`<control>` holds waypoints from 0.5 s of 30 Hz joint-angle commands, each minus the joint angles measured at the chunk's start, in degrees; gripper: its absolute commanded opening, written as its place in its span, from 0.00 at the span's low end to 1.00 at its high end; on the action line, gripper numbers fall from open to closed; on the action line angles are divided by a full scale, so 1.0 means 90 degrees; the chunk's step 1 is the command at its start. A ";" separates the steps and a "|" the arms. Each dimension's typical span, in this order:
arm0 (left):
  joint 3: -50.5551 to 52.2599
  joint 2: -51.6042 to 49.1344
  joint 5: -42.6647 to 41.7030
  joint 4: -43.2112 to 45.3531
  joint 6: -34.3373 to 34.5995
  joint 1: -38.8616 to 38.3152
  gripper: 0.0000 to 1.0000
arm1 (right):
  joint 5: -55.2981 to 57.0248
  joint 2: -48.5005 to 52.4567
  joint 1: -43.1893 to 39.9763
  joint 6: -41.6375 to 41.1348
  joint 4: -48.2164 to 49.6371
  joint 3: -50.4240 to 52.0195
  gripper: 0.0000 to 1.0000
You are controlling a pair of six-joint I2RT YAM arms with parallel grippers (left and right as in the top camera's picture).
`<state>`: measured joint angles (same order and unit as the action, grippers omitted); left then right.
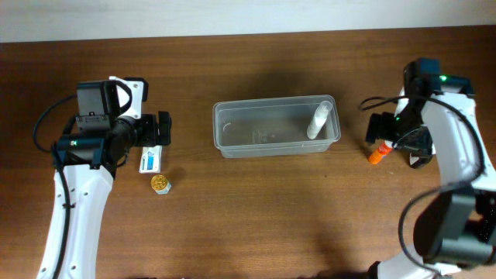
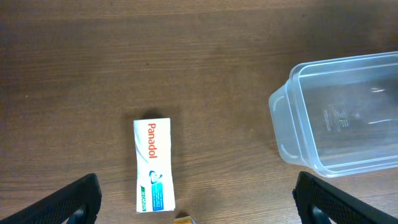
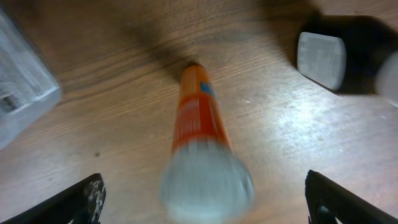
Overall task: Pack container
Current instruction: 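Reach the right gripper to the orange tube and grasp it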
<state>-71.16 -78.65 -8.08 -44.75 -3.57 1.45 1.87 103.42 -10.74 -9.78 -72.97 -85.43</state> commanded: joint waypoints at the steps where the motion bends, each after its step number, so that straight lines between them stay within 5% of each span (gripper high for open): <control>1: -0.0124 -0.0022 0.0044 0.0017 0.0061 0.0022 0.99 | -0.0039 0.0323 -0.0019 0.0056 0.0141 0.0070 0.89; 8: -0.0124 -0.0022 0.0046 0.0019 0.0058 0.0022 0.99 | -0.0036 0.0408 -0.0032 0.0056 0.0311 0.0070 0.77; 15: -0.0124 -0.0022 0.0046 0.0017 0.0058 0.0022 0.99 | -0.0015 0.0408 -0.0029 0.0056 0.0306 0.0068 0.46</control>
<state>-71.16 -78.65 -8.08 -44.75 -3.57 1.45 1.85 107.11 -10.74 -9.08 -70.22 -84.95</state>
